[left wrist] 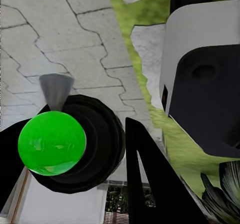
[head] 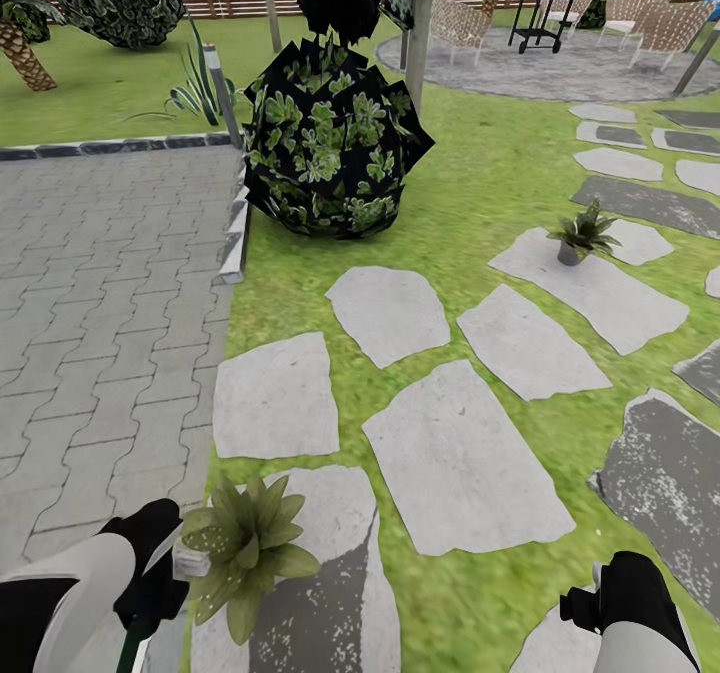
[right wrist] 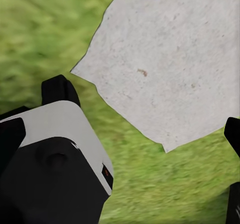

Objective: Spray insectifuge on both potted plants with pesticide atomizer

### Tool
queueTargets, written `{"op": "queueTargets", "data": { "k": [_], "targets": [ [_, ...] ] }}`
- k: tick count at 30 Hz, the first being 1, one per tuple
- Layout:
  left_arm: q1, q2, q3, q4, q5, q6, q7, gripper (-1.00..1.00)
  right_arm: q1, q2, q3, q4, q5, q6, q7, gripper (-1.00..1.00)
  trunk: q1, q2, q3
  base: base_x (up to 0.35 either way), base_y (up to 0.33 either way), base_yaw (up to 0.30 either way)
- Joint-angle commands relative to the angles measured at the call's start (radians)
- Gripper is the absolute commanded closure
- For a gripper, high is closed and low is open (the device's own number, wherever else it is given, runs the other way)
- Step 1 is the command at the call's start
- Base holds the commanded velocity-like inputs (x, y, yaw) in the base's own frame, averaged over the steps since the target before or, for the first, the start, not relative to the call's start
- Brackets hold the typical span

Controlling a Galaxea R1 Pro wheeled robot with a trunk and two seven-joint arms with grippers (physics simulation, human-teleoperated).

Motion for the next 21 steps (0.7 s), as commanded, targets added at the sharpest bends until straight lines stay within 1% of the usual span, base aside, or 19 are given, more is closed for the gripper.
{"op": "queueTargets", "data": {
  "k": [1,4,10,14,16,19,21],
  "targets": [
    [0.0,0.0,-0.004,-0.001,-0.009,0.003,-0.011,1.0,-0.001,0.001,-0.004,-0.002,0.01,-0.001,0.009,-1.0,0.0,0.0,-0.001,0.0,0.0,0.0],
    [0.0,0.0,-0.004,-0.001,-0.009,0.003,-0.011,1.0,-0.001,0.001,-0.004,-0.002,0.01,-0.001,0.009,-1.0,0.0,0.0,-0.001,0.0,0.0,0.0],
    [0.005,-0.002,-0.003,-0.001,-0.01,0.003,-0.01,1.0,-0.001,0.001,-0.004,-0.002,0.011,-0.001,0.009,-1.0,0.023,-0.042,-0.02,0.0,0.0,0.0],
    [0.02,-0.008,-0.001,0.0,-0.008,0.003,-0.01,1.0,-0.001,0.001,-0.004,-0.002,0.011,-0.001,0.009,-1.0,0.023,-0.042,-0.02,0.0,0.0,0.0],
    [0.022,-0.025,0.0,-0.001,-0.008,0.003,-0.011,1.0,-0.001,0.001,-0.004,-0.002,0.01,-0.001,0.01,-1.0,0.023,-0.042,-0.02,0.0,0.0,0.0],
    [0.03,-0.06,0.001,0.0,-0.009,0.003,-0.011,1.0,-0.001,0.001,-0.004,-0.002,0.01,-0.001,0.009,-1.0,0.023,-0.042,-0.02,0.0,0.0,0.0],
    [0.032,-0.066,0.001,-0.001,-0.009,0.003,-0.011,1.0,-0.001,0.001,-0.004,-0.002,0.011,-0.001,0.009,-1.0,0.023,-0.042,-0.02,0.0,0.0,0.0]
  ]
}}
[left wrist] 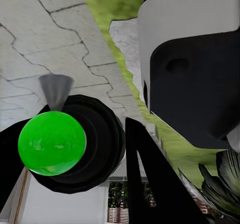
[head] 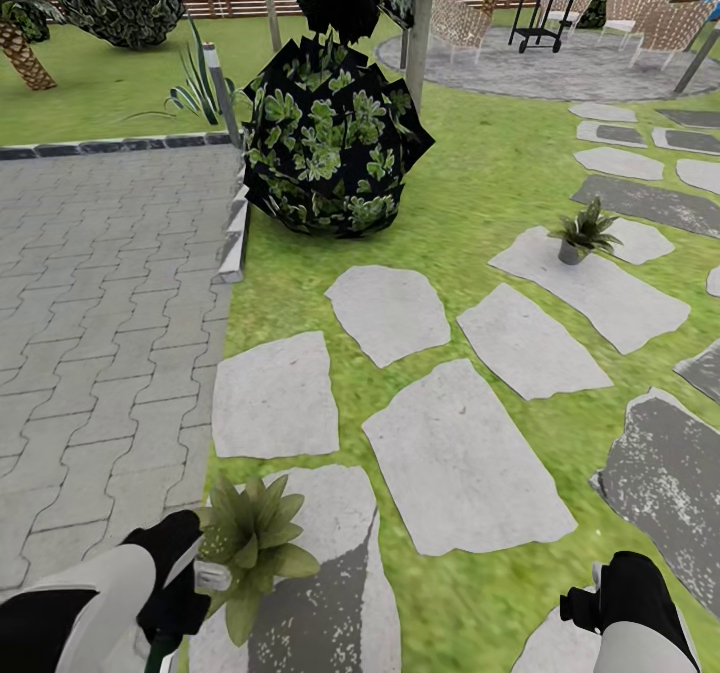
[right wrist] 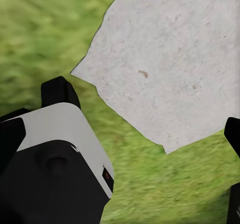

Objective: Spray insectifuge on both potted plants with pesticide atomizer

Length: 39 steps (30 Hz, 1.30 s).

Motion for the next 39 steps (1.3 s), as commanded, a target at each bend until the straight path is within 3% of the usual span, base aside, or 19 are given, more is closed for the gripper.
{"op": "queueTargets", "data": {
  "k": [1,6,10,21,33,39],
  "targets": [
    [0.0,-0.001,-0.003,-0.002,-0.009,0.003,-0.011,1.0,-0.001,0.001,-0.004,-0.002,0.011,-0.001,0.01,-1.0,0.0,0.0,-0.001,0.0,0.0,0.0],
    [0.003,-0.001,-0.003,-0.001,-0.009,0.003,-0.007,1.0,-0.001,0.001,-0.004,-0.002,0.01,-0.001,0.009,-1.0,0.0,0.0,-0.001,0.0,0.0,0.0],
    [0.021,0.001,-0.004,0.0,-0.012,0.003,-0.005,1.0,-0.001,0.001,-0.004,-0.002,0.011,-0.001,0.009,-1.0,0.015,-0.028,-0.013,0.0,0.0,0.0],
    [0.037,0.003,-0.01,-0.002,-0.015,0.003,-0.004,1.0,-0.001,0.001,-0.004,-0.001,0.01,-0.001,0.009,-1.0,0.015,-0.028,-0.013,0.0,0.001,0.0],
    [0.037,0.002,-0.009,-0.002,-0.015,0.003,-0.004,1.0,-0.001,0.001,-0.004,0.002,0.01,-0.001,0.009,-1.0,0.015,-0.028,-0.013,0.0,0.278,0.0],
    [0.037,0.001,-0.009,-0.002,-0.015,0.003,-0.004,1.0,-0.001,0.001,-0.004,0.002,0.01,-0.001,0.009,-1.0,0.015,-0.028,-0.013,0.0,0.065,0.0]
  ]
}}
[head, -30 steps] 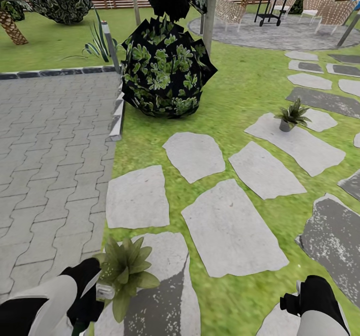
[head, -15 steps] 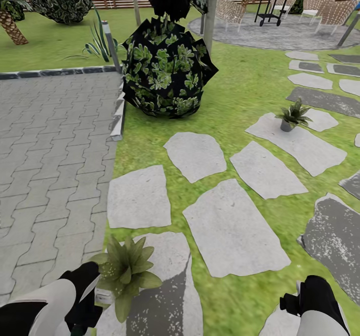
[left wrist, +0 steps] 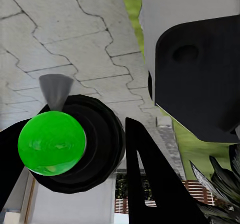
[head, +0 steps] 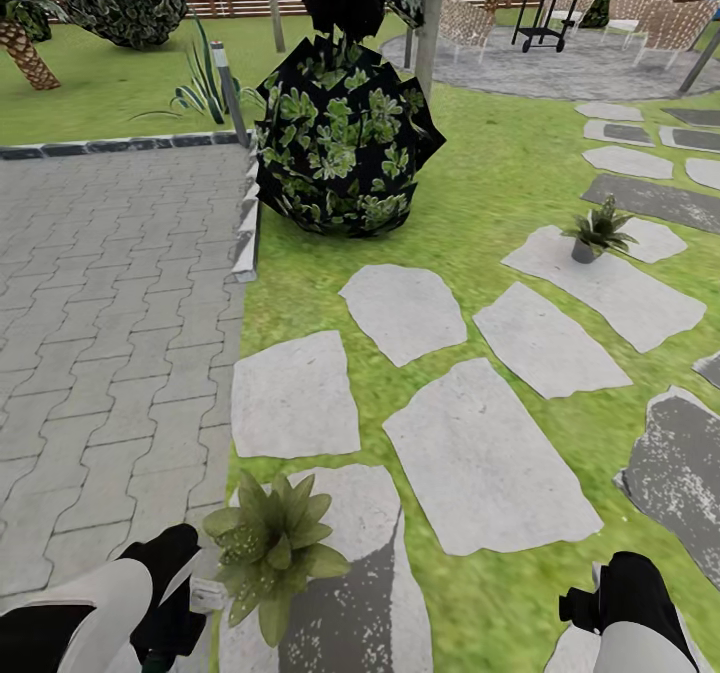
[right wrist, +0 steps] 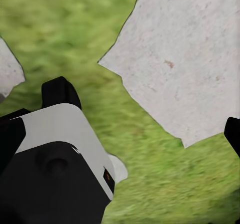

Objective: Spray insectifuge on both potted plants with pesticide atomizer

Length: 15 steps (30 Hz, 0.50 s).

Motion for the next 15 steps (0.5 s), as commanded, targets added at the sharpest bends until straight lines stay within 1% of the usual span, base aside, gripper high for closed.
{"op": "queueTargets", "data": {
  "k": [1,4,8,12,15],
  "targets": [
    [0.0,0.0,-0.003,-0.002,-0.009,0.003,-0.011,1.0,-0.001,0.001,-0.004,-0.002,0.01,-0.001,0.01,-1.0,0.0,0.0,-0.001,0.0,0.027,0.0],
    [0.0,0.0,-0.003,-0.002,-0.009,0.003,-0.011,1.0,-0.001,0.001,-0.004,-0.002,0.01,-0.001,0.01,-1.0,0.0,0.0,-0.001,0.0,0.173,0.0],
    [0.0,0.0,-0.004,-0.002,-0.009,0.003,-0.011,1.0,-0.001,0.001,-0.004,-0.002,0.011,-0.001,0.01,-1.0,0.0,0.0,-0.001,0.0,0.284,0.0],
    [0.0,-0.001,-0.004,-0.002,-0.009,0.003,-0.011,1.0,-0.001,0.001,-0.004,-0.003,0.011,-0.001,0.01,-1.0,0.0,0.0,-0.001,0.0,0.077,-0.035],
    [0.0,-0.001,-0.004,-0.002,-0.009,0.003,-0.011,1.0,-0.001,0.001,-0.004,-0.003,0.01,-0.001,0.01,-1.0,0.0,0.0,0.0,0.0,0.011,-0.199]
  ]
}}
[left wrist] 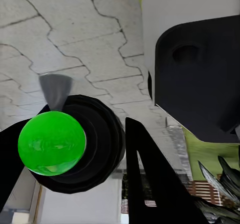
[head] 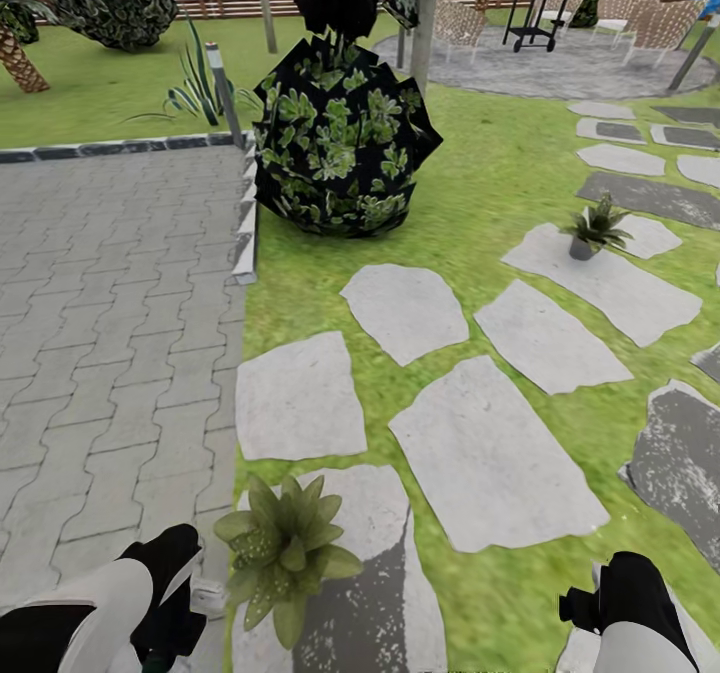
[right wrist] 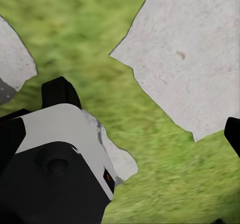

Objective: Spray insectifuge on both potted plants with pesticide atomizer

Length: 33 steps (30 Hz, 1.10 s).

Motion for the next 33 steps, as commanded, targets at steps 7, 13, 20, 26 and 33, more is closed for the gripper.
{"op": "queueTargets", "data": {
  "k": [7,13,20,26,33],
  "targets": [
    [0.0,0.0,-0.002,-0.002,-0.007,0.003,-0.011,1.0,-0.001,0.001,-0.004,-0.002,0.011,-0.001,0.009,-1.0,0.0,0.0,0.002,0.012,0.001,-0.247],
    [0.0,0.0,-0.003,-0.002,-0.008,0.003,-0.011,1.0,-0.001,0.001,-0.004,-0.002,0.011,-0.001,0.009,-1.0,0.0,0.0,0.003,0.045,0.0,-0.042],
    [0.0,0.001,0.0,-0.002,-0.007,0.003,-0.011,1.0,-0.001,0.001,-0.004,-0.002,0.011,-0.001,0.009,-1.0,0.0,0.0,0.003,0.102,0.0,-0.001],
    [0.0,0.001,0.003,-0.001,-0.003,0.003,-0.012,1.0,-0.001,0.001,-0.004,-0.003,0.011,-0.001,0.009,-1.0,0.0,0.0,0.003,0.03,0.0,0.0],
    [0.026,0.003,0.001,0.004,-0.004,0.003,-0.016,1.0,-0.001,0.001,-0.004,-0.003,0.011,-0.001,0.009,-1.0,0.0,0.0,0.003,0.0,0.0,0.0]
  ]
}}
